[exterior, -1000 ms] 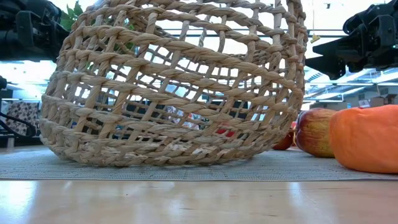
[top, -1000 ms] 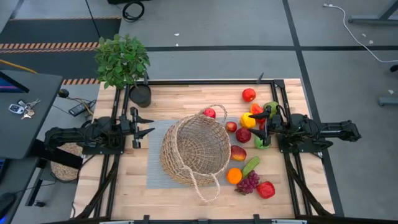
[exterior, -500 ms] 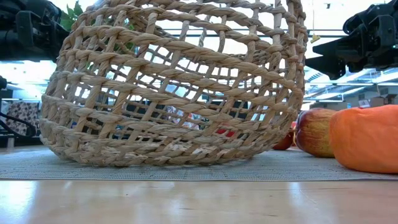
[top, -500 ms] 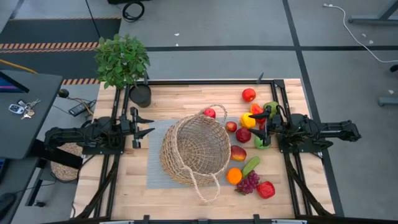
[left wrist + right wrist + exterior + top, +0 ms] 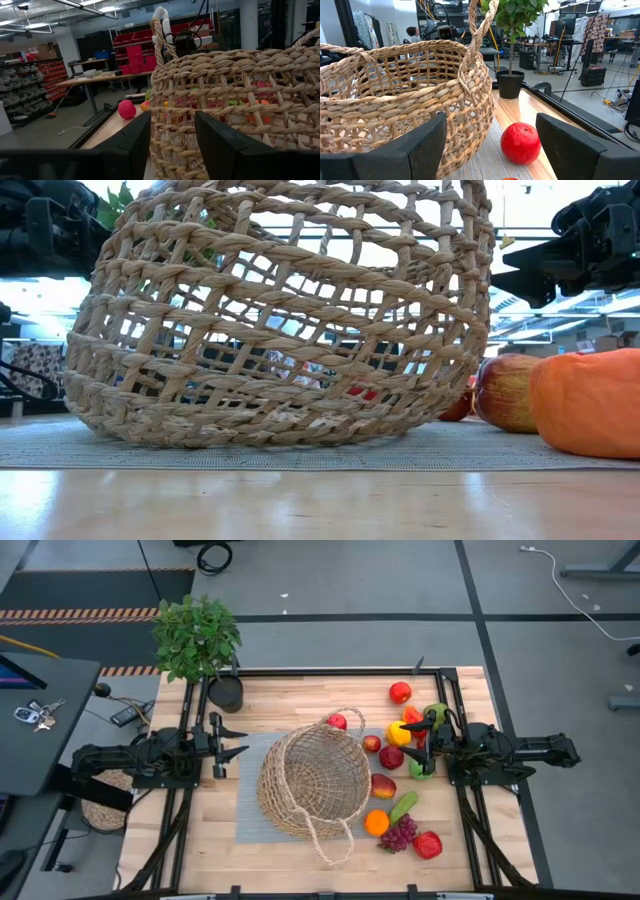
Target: Build produce basket
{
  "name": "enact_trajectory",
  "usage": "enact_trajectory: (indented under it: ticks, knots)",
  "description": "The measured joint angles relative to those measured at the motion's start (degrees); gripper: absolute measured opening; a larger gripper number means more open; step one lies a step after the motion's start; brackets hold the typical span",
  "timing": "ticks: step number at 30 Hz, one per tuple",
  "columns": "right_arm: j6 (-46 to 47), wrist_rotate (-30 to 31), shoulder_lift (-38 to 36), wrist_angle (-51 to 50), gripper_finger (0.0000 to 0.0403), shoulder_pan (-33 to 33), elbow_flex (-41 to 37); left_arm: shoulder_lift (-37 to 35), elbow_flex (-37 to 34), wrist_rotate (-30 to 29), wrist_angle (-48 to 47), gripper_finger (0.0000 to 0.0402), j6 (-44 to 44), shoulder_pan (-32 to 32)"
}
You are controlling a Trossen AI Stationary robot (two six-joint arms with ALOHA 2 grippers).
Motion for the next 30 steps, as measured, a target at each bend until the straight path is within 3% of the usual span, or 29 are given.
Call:
enact_trajectory:
  ticks: [16, 30]
  knots:
    - [0.0, 0.0, 0.0, 0.4, 0.0309, 0.0, 0.0, 0.0, 0.0, 0.0, 0.0, 0.016, 0.0, 0.0]
    - [-2.8, 0.0, 0.0, 21.0, 0.0309, 0.0, 0.0, 0.0, 0.0, 0.0, 0.0, 0.016, 0.0, 0.0]
